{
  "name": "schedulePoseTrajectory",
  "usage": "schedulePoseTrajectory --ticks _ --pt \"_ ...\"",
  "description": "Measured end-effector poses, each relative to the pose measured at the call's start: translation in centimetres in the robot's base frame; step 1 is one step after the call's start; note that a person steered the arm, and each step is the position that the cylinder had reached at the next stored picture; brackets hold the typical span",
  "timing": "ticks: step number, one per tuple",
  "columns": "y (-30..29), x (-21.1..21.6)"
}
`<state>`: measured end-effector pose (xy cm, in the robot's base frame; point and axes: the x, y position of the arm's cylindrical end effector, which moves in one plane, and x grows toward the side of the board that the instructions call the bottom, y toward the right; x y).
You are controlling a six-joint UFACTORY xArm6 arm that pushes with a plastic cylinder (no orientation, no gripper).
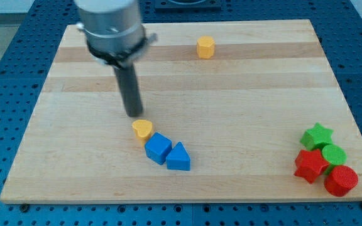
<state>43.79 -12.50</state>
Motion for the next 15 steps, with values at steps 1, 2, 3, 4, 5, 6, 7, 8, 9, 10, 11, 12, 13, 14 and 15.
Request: schedulePoseTrajectory --ticks 1,2,3,4,5,6,7,8,9,10,11,12,13,14,15 --pt "-1.0 -10.5" --pt "7.5 -19.6" --pt "17.3 -21.7" --pt "17.2 -20.4" --pt "16.0 -17.9" --pt "15.8 -14.4" --pt "15.8 -11.1" --pt "15.8 -7.6" --pt "15.0 -5.3" --pt "13.6 -2.7" --pt "13.1 0.3" --pt "13.1 3.2" --pt "13.1 5.7" --pt "13.1 7.9" --pt "13.2 8.9"
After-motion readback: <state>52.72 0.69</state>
